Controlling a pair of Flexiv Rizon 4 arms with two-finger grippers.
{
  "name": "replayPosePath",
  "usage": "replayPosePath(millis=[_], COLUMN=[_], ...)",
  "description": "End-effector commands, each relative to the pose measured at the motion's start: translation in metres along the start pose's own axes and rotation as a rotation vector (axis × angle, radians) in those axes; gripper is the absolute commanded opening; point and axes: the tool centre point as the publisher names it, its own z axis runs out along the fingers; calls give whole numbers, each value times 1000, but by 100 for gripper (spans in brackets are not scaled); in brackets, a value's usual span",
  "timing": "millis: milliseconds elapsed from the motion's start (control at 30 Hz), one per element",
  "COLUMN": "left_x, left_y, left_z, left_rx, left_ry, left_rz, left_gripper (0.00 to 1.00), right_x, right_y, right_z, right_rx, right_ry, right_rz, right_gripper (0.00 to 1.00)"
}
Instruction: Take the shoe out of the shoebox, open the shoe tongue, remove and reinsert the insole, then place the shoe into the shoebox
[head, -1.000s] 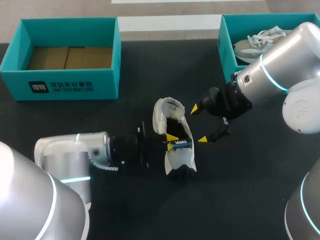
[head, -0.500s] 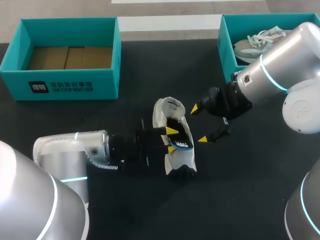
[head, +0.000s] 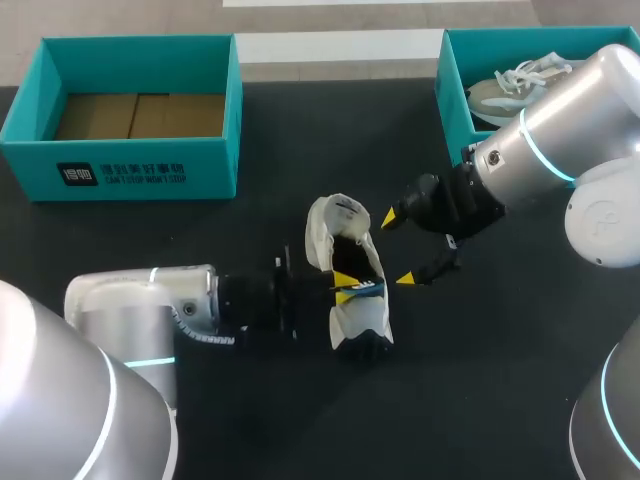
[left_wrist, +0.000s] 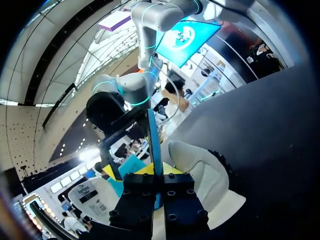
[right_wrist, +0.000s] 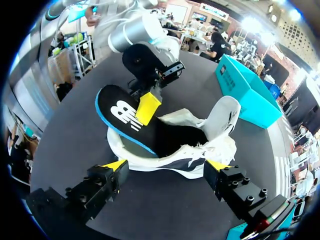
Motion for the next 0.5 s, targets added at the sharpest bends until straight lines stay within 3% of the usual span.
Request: replayPosePath(millis=[33, 300, 367, 400, 433, 500], left_x=[-2, -6, -7, -7, -8, -9], left_y=[14, 30, 24, 20, 16, 7], left_z=[10, -3, -5, -5, -5, -5], left_rx=[-15, -71, -68, -61, -52, -37], left_ry=[-6, -34, -41, -43, -46, -48], left_rz=[21, 13, 11, 12, 15, 18], left_gripper=[0, 0, 35, 47, 55, 54], right_x=[1, 1, 1, 1, 1, 1], right_y=[1, 1, 1, 1, 1, 1], right_z=[1, 1, 1, 1, 1, 1], right_rx=[3, 3, 3, 3, 3, 3], right_ry=[-3, -3, -3, -3, -3, -3], right_rz=[0, 0, 0, 0, 0, 0], right_gripper=[100, 100, 100, 100, 100, 100])
